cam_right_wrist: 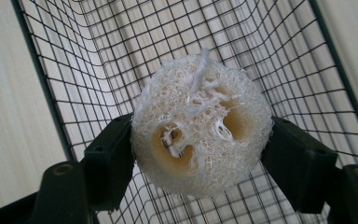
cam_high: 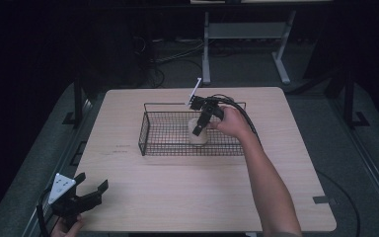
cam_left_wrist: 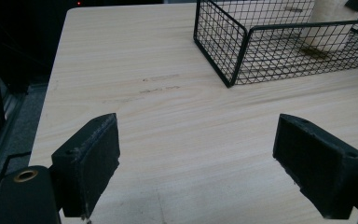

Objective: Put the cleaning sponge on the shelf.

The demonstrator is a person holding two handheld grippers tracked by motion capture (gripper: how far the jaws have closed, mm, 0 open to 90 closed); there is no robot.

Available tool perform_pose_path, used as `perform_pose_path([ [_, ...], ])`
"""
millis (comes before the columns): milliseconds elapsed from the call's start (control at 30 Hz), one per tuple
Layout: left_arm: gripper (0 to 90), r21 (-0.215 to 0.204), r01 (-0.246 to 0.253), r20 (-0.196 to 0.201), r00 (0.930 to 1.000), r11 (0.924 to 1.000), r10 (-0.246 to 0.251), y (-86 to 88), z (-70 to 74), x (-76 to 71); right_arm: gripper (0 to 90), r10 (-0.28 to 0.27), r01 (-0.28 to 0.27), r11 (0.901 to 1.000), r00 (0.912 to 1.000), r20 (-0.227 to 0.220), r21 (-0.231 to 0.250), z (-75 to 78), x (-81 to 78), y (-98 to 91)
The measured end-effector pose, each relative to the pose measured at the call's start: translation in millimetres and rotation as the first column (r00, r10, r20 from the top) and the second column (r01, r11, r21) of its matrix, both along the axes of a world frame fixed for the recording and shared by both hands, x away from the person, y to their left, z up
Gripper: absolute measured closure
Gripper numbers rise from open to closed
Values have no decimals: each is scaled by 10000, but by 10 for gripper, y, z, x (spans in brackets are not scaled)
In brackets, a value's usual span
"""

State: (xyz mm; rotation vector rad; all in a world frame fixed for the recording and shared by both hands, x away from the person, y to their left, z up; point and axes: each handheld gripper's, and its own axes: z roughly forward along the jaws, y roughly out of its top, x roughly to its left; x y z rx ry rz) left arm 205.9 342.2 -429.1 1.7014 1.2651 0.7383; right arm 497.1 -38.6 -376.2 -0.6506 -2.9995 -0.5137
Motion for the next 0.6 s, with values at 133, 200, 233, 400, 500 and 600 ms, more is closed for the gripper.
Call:
perform_pose_path([
  [133, 138, 11, -14, -62, 10000, 10000, 14, 13, -10, 4, 276, -41, 43, 9998, 10000, 87, -209, -75, 4, 19],
  [200, 138, -1, -33, -76, 10000, 10000, 33, 15, -10, 4, 275, -44, 45, 9998, 10000, 76, -177, -103, 0, 19],
  [233, 138, -11, -46, -56, 10000, 10000, 46, 17, -8, 2, 273, -71, 72, 9999, 9999, 120, -111, -114, -3, 14],
  [400, 138, -45, -36, -33, 10000, 10000, 36, 20, -2, -3, 262, -98, 98, 9999, 10000, -7, -53, -159, -14, -14],
  [500, 138, -29, -45, -25, 10000, 10000, 45, 13, -1, -4, 255, -103, 103, 9999, 9999, -14, -82, -166, -30, -21],
  [600, 138, -11, -27, -50, 10000, 10000, 27, 9, -6, 0, 238, -82, 82, 9999, 10000, 31, -67, -154, -44, -12],
])
